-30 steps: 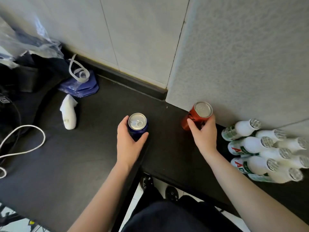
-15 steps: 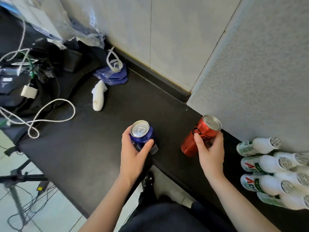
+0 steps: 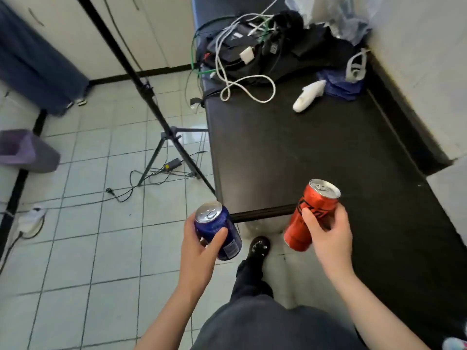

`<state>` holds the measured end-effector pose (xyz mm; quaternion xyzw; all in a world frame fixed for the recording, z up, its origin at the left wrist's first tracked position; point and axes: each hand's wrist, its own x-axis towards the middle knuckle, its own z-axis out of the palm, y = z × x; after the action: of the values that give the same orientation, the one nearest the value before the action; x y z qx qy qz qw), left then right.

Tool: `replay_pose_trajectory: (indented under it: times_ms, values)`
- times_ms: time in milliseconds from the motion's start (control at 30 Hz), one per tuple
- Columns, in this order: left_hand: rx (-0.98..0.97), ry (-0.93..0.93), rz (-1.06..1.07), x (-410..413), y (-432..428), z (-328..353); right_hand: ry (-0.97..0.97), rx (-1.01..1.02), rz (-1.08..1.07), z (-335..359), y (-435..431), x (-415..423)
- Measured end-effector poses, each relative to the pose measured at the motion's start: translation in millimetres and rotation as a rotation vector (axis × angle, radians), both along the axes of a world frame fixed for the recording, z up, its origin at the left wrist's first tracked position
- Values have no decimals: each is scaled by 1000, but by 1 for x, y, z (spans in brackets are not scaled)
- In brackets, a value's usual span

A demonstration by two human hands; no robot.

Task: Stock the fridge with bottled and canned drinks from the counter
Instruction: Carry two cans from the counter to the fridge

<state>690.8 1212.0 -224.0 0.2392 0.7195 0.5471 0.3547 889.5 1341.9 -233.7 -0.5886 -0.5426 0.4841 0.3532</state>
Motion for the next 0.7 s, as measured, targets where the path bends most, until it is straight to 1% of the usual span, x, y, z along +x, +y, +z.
replay_pose_trajectory:
  times_ms: [167, 300, 400, 467, 567, 700]
  values:
    - [-92, -2, 322, -8, -111, -15, 36, -65, 309, -21, -55, -61]
    - [-133, -45, 548, -8, -187, -21, -37, -67, 561, -21, -104, -101]
    - [-145, -49, 706, -12, -226, -26, -84, -78, 746, -20, -133, -130]
    - [-137, -75, 809, -20, -247, -30, -102, -51, 817, -18, -151, -152]
    - [-98, -132, 923, -42, -281, -36, -113, -40, 862, -16, -185, -194]
    - [-63, -141, 1037, -87, -345, -34, -140, -5, 955, -8, -243, -265]
